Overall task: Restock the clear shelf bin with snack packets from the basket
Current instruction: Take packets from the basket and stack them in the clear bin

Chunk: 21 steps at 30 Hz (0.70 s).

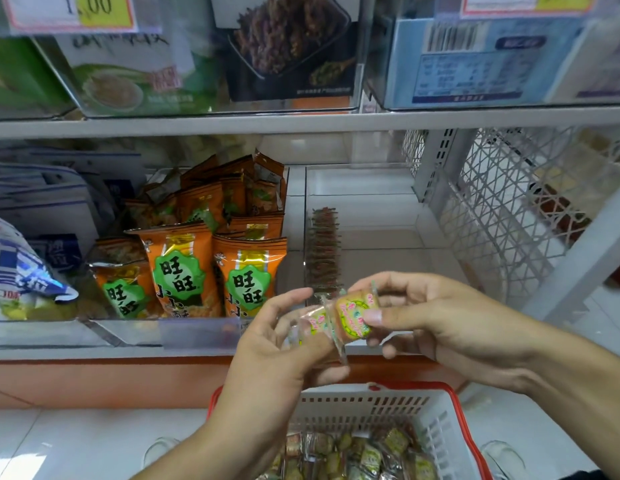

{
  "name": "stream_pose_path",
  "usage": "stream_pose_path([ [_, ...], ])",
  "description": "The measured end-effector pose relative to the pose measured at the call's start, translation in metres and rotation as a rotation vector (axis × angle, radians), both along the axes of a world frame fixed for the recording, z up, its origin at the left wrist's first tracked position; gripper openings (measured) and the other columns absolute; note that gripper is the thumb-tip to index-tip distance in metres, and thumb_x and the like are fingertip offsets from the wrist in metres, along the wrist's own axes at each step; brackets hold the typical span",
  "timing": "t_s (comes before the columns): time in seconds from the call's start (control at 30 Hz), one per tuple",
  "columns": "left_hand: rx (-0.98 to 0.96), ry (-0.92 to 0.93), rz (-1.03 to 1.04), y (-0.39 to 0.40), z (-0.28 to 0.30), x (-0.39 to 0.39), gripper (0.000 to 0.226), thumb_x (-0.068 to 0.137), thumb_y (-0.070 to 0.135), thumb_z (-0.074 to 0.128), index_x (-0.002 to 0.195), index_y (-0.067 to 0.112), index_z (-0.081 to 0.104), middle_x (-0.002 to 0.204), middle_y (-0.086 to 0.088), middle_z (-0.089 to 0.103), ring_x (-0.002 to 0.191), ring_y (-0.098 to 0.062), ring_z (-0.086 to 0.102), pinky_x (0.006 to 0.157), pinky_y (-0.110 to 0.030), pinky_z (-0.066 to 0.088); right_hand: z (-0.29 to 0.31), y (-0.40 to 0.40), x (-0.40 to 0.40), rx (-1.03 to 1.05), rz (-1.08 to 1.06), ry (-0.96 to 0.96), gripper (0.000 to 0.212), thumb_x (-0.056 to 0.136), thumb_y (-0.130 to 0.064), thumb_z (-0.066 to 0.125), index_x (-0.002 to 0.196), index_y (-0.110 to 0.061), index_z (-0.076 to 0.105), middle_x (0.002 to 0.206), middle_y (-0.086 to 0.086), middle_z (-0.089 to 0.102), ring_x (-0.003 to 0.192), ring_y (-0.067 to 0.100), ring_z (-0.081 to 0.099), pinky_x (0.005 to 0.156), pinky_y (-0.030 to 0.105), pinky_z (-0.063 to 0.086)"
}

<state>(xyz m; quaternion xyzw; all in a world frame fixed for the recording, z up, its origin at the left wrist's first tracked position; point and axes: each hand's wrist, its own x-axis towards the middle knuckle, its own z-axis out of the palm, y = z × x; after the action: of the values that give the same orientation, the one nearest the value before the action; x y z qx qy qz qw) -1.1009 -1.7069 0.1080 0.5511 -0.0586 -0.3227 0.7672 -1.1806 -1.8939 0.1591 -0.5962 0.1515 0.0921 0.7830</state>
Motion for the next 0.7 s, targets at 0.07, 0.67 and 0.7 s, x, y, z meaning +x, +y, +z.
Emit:
stream_pose_path([
  [0.07,0.064,-0.083,-0.018,0.002,-0.001,0.001,0.048,0.069,0.000,0.086,0.103,0.032,0.075,0.111,0.000,0.076,0.076,-0.024,0.073,0.058,-0.031,0.060,-0.003,0.002,0.001,0.002,-0.022,0.022,0.039,0.076,-0.009,0.074,0.114,-0.005,0.070,0.093,0.011,0.072,0.069,0.014,0.064,0.061,0.022,0.057],
  [0.67,0.011,-0.286,-0.204,0.009,0.006,0.008,0.076,0.063,-0.004,0.066,0.120,0.047,0.066,0.131,0.013,0.068,0.110,-0.013,0.069,0.067,-0.023,0.055,-0.011,0.004,0.004,0.134,0.046,0.083,0.041,0.090,0.000,0.063,0.130,-0.003,0.059,0.126,0.020,0.068,0.121,0.031,0.065,0.098,0.040,0.055],
  [0.7,0.000,-0.298,-0.218,0.010,0.006,0.008,0.081,0.065,-0.007,0.062,0.122,0.051,0.064,0.133,0.014,0.066,0.109,-0.013,0.069,0.067,-0.023,0.055,-0.013,0.007,0.004,0.137,0.063,0.073,0.041,0.091,-0.001,0.061,0.132,-0.006,0.059,0.128,0.017,0.068,0.122,0.028,0.064,0.100,0.039,0.053],
])
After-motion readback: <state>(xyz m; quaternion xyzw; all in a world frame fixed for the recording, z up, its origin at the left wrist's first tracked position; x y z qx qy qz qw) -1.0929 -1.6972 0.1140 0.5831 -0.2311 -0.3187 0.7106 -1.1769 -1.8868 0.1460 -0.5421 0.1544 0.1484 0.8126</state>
